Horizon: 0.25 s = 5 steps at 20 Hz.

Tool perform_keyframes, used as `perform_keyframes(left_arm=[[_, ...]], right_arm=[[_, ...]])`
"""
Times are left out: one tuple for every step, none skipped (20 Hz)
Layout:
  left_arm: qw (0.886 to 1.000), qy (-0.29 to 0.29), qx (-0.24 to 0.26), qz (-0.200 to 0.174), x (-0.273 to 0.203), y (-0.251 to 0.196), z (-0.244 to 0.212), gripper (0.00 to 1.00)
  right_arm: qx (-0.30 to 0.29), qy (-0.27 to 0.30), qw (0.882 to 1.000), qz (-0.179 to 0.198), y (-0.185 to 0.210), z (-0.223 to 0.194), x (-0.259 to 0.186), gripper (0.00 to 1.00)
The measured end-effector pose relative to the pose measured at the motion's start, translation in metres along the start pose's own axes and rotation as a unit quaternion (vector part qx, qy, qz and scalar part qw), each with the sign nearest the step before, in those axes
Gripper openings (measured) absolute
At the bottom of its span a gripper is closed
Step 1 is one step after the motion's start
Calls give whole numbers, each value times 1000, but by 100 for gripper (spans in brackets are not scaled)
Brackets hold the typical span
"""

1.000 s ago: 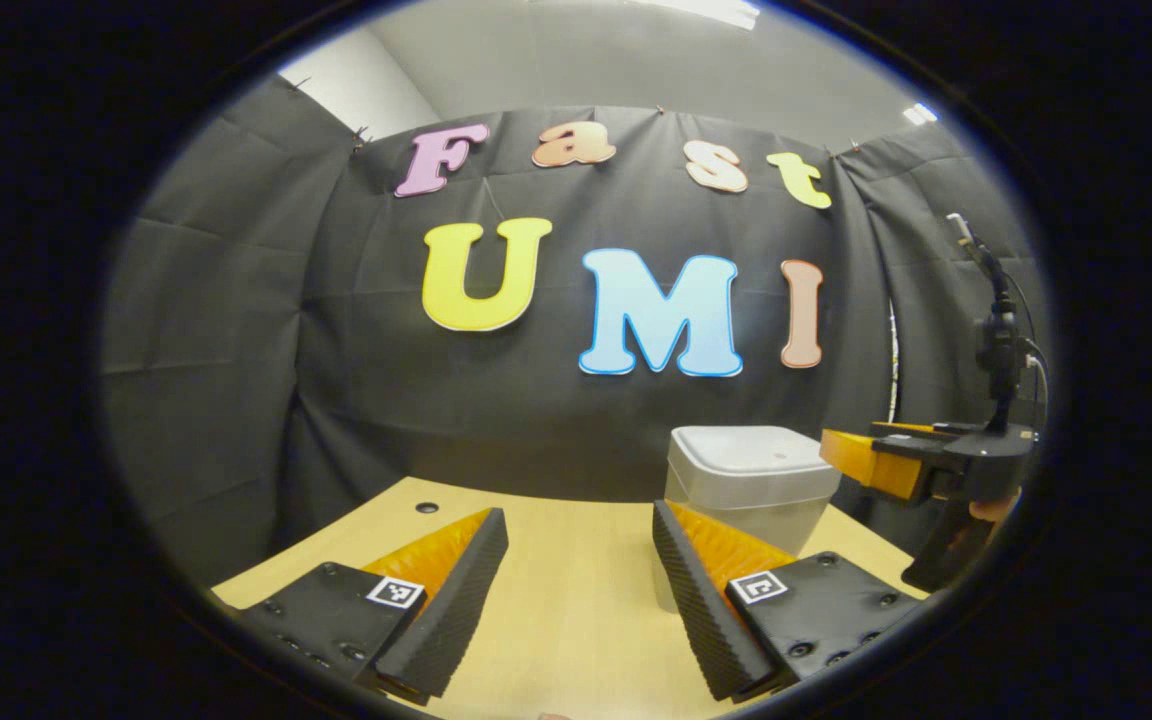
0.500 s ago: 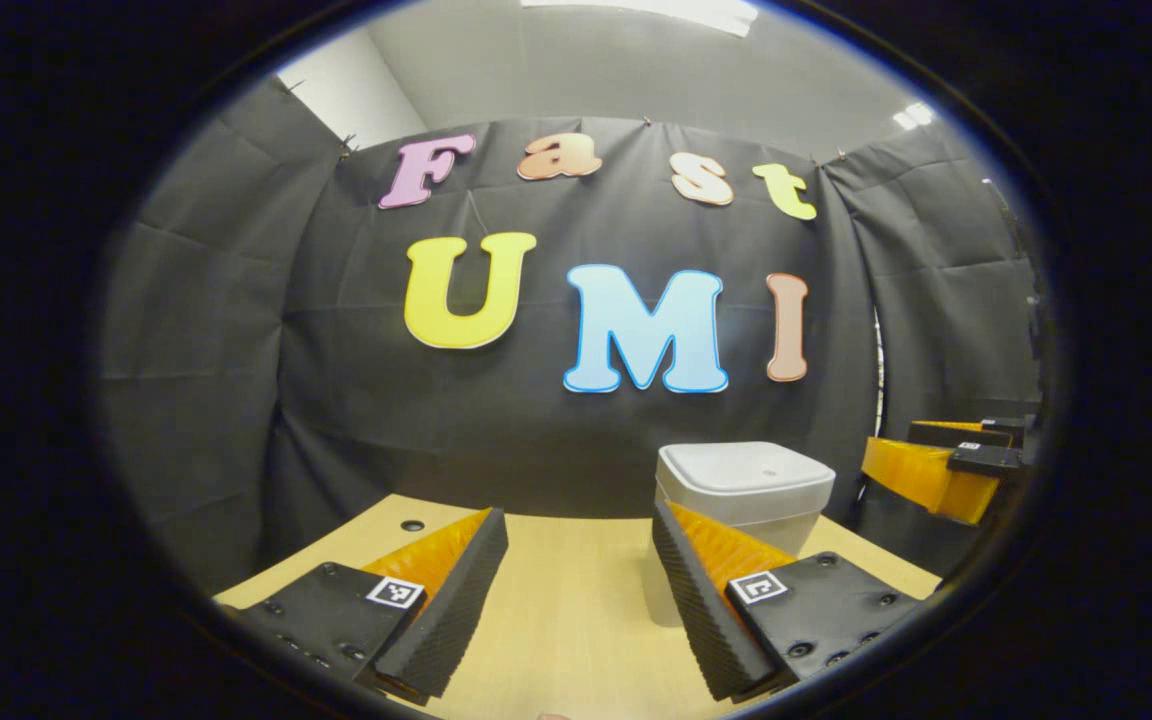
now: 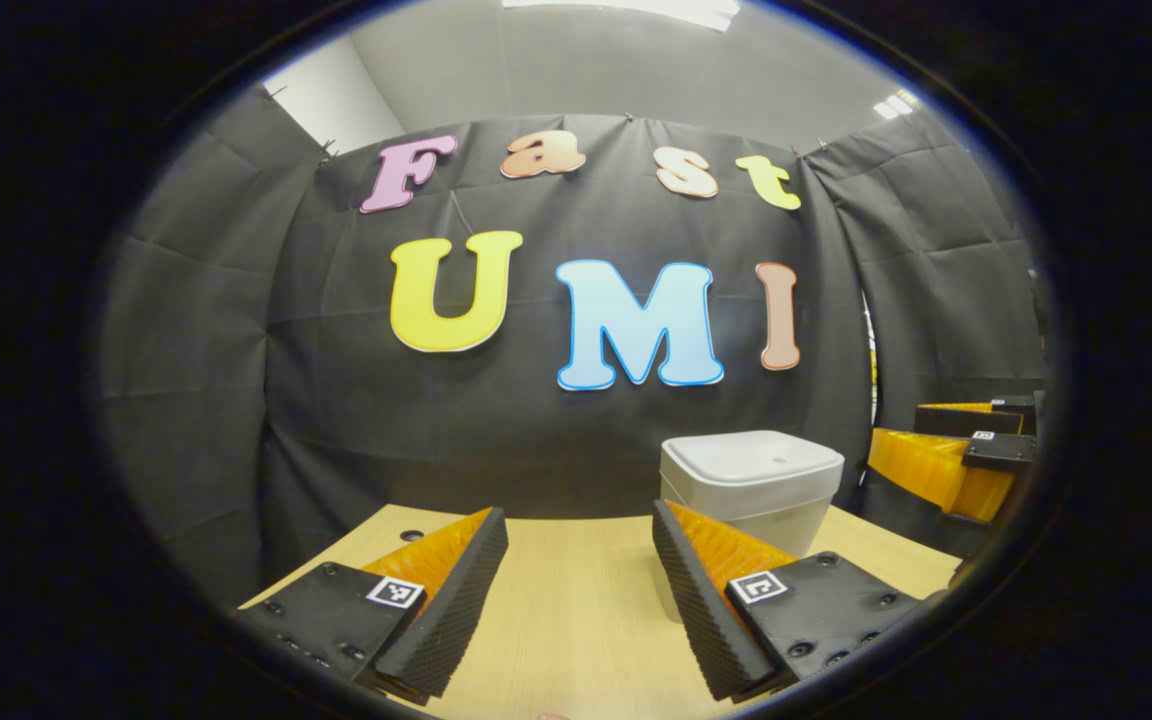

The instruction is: Press the lid of the desktop garbage bin to open it, pick up the crumpled paper on the desktop and throw it into the bin, then pick up the pop can on the desktop and drop it into the bin, and finally close the garbage bin lid.

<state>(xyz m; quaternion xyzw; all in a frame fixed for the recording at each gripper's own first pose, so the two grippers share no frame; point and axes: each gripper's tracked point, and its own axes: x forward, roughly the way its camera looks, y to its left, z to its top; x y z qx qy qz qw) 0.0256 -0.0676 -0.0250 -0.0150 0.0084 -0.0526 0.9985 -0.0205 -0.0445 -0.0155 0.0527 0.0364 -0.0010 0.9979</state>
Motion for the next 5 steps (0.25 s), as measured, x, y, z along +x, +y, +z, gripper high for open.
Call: perform_keyframes(left_arm=[[1000,-3,1,-2,1,1,2,95],[1000,-7,2,-5,4,2,3,96],[1000,-10,3,-7,5,3,4,96],[1000,-13,5,-8,1,8,-1,95],[1000,-14,4,-12,2,8,0,95]], right_arm=[[-3,1,1000,-3,0,0,1,94],[-6,1,1000,-4,3,0,2,94],[-8,3,1000,-4,5,-1,2,94],[-9,3,1000,-4,7,-1,2,94],[-10,4,1000,-6,8,0,2,94]])
